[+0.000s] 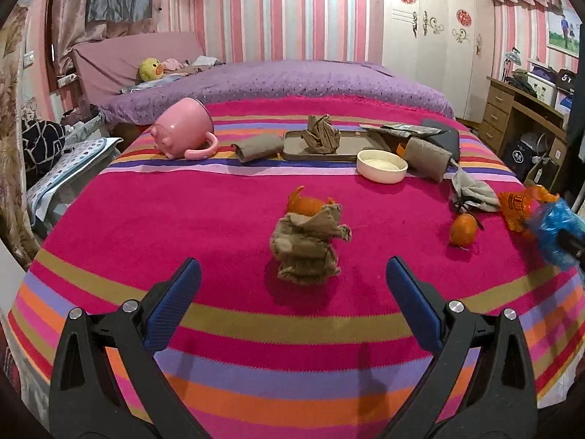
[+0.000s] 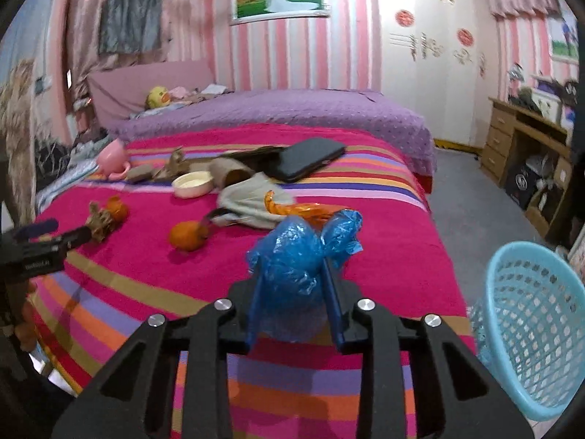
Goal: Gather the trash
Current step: 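Grasp the blue plastic bag with the right tool while the left tool grasps the brown crumpled paper, then carry both items over the light-blue basket and open both tools to drop them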
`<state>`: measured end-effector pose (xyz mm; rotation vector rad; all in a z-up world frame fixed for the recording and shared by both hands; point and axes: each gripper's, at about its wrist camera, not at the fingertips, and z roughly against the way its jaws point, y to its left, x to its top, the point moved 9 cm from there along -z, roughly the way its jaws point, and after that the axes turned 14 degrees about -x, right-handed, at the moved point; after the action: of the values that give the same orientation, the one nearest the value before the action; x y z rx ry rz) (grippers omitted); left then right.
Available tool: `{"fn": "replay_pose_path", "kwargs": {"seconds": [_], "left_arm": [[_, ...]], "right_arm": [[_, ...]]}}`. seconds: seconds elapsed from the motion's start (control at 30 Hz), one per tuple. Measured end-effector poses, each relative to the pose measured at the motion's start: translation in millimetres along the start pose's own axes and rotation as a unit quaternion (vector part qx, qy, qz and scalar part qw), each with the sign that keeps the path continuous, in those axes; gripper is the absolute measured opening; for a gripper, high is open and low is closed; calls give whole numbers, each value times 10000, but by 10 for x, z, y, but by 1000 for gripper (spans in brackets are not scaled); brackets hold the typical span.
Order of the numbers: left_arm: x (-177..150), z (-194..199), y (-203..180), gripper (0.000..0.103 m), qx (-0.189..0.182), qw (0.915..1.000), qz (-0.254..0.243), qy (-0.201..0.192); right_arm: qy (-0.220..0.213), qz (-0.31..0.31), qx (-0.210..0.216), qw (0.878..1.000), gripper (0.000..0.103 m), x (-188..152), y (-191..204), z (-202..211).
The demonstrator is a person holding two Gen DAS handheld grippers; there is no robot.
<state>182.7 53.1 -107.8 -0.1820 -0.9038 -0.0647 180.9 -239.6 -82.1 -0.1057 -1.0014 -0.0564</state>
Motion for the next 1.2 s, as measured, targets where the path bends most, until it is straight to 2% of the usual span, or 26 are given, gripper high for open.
{"fn": "replay_pose_path", "kwargs": {"seconds": [0.07, 0.13, 0.2, 0.27, 0.57, 0.7, 0.8, 0.83, 0.87, 0.93, 1.0, 1.13, 1.2], "left_arm": [[23, -85, -2, 94, 4, 10000, 39, 57], [30, -154, -12, 84, -58, 9999, 49, 137], [14, -228, -30, 68, -67, 9996, 21, 274], [-23, -272, -44, 43, -70, 9991, 14, 408], [-33, 33, -180, 40, -259, 9995, -171, 83], [-51, 124, -258, 40, -311, 9991, -271, 7], [-62, 156, -298, 40, -322, 9990, -298, -10], [-62, 161, -306, 40, -317, 9990, -311, -18], [-58, 166, -310, 40, -298, 9990, -328, -26], [-54, 169, -319, 40, -277, 9991, -335, -32], [-56, 169, -332, 40, -313, 9991, -285, -34], [-32, 165, -351, 40, -301, 9991, -283, -60], [-15, 164, -376, 40, -311, 9991, -285, -86]], "right_arm": [[76, -122, 109, 9998, 30, 8, -56, -50], [121, -202, 207, 9995, 30, 11, -63, -91], [163, -130, 274, 9994, 30, -11, -13, -113], [181, -64, 352, 9992, 30, -44, 33, -114], [441, 273, 1089, 9927, 29, -293, 268, 32], [496, 474, 1045, 9922, 27, -421, 277, 79], [315, 483, 792, 9952, 28, -404, 159, 148], [255, 452, 732, 9960, 36, -379, 107, 172], [143, 380, 618, 9973, 56, -333, 44, 203], [-36, 267, 407, 9988, 80, -247, -58, 209], [-75, 167, 336, 9993, 80, -170, -93, 155], [125, 40, 476, 9988, 80, -173, 19, -35], [297, 166, 461, 9984, 68, -238, 136, -155]]}}
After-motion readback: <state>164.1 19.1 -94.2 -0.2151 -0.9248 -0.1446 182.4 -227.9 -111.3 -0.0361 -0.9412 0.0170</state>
